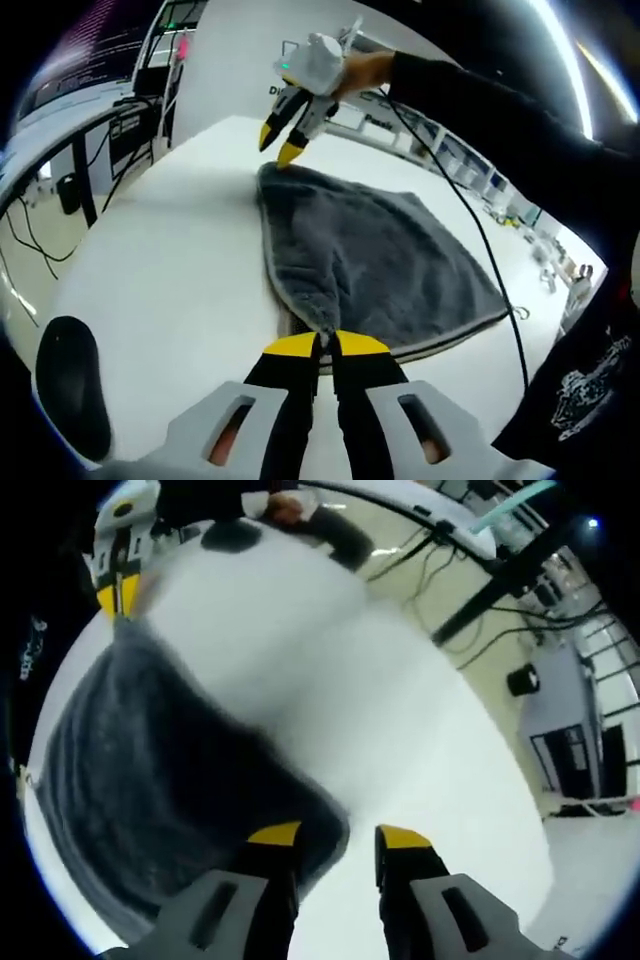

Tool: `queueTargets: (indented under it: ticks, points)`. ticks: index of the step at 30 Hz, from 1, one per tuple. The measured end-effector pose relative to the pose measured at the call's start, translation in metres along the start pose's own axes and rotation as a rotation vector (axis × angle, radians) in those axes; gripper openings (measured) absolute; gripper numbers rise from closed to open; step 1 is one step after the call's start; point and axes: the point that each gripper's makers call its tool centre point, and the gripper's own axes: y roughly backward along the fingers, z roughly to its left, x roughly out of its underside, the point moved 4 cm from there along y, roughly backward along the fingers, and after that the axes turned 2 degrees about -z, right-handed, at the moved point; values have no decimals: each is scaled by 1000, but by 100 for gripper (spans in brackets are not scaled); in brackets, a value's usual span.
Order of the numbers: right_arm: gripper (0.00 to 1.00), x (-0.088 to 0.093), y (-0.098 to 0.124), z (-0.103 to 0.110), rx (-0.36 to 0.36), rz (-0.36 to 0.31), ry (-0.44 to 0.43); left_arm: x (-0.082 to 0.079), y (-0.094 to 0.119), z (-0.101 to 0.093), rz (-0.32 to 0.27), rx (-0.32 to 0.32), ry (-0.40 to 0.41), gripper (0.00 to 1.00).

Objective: Open the folded towel by lifting each exposed corner and separating the folded layers until the towel lies flat within the target outline without major curled edges

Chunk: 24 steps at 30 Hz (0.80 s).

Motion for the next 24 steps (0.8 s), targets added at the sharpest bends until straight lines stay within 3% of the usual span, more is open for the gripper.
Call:
queueTargets:
  ticks: [5, 17, 21, 24]
  points:
    - [29, 3, -10, 10, -28, 27, 17, 0, 0, 1, -2, 5, 1, 4]
    - [21, 3, -13, 14, -32, 36, 27, -1, -1, -1, -13, 13, 5, 4]
    - [27, 6, -15, 16, -38, 50, -5, 1, -2, -3, -10, 16, 2, 4]
    - [26, 6, -17, 15, -33, 47, -14, 1, -2, -4, -11, 19, 1, 4]
